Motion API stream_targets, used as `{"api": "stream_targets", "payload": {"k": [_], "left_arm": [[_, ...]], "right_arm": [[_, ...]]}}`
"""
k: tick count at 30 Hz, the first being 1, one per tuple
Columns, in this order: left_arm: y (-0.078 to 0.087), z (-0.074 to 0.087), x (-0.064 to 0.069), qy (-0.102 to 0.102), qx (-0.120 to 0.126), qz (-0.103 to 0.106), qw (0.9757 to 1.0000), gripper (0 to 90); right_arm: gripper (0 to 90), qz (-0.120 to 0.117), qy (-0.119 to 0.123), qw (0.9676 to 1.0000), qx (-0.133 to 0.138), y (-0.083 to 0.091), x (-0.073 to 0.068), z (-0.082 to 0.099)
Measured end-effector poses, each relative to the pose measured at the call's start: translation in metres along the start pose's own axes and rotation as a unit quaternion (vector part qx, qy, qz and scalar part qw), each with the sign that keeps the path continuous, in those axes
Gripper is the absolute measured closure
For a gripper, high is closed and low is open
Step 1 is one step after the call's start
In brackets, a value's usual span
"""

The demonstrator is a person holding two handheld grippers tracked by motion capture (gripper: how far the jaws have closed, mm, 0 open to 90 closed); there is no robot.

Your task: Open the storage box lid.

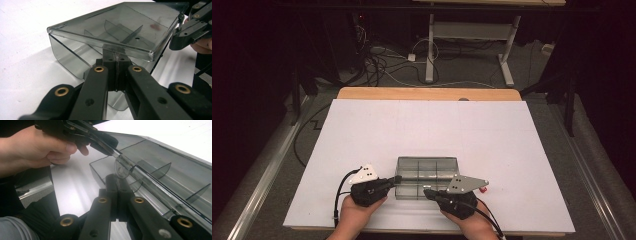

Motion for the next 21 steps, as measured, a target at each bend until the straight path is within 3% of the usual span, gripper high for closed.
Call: {"api": "stream_targets", "payload": {"k": [7, 21], "left_arm": [[0.001, -0.001, -0.002, 0.000, 0.002, -0.002, 1.0000, 88.0], [-0.005, -0.012, -0.010, -0.004, 0.010, -0.007, 0.9999, 88.1]], "right_arm": [[90.0, 0.003, 0.003, 1.0000, 0.000, 0.001, 0.000, 0.001], [90.0, 0.037, -0.006, 0.9993, -0.001, 0.016, 0.013, 0.011]]}}
Point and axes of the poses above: each handheld gripper's, and its own axes: y roughly backward along the jaws, z roughly out of its underside, x roughly to its right, the point moved 1 cm from there along -y, roughly forward along the jaws, and after that the axes turned 11 degrees about -x, right-handed, at the moved point
